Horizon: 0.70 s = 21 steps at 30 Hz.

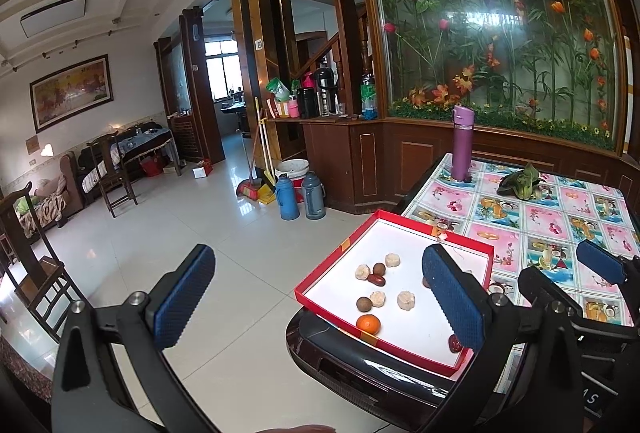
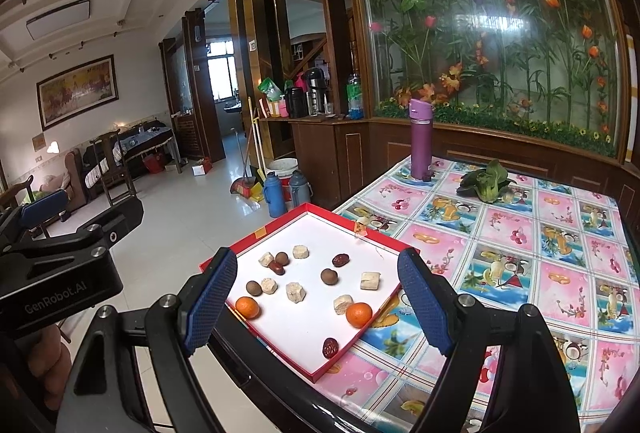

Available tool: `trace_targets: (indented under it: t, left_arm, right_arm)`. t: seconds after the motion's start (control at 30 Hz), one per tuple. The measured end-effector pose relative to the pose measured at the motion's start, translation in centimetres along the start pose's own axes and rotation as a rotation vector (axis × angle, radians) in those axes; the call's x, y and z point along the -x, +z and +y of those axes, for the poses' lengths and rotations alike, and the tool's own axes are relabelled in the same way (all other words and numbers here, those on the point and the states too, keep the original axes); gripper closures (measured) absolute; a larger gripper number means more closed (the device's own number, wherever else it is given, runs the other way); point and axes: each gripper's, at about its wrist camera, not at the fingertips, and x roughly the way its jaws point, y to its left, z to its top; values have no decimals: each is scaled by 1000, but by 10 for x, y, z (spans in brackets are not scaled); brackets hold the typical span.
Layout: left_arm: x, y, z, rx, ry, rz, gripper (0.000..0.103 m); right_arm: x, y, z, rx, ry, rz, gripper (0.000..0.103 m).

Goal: Organize fruits

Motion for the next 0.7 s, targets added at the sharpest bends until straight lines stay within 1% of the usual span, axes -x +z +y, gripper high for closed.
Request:
trace_targets:
  t: [0.7]
  left_arm:
    - [0, 1, 0, 2, 1, 0, 0]
  right_arm:
    - [2, -1, 1, 5, 5, 8, 21]
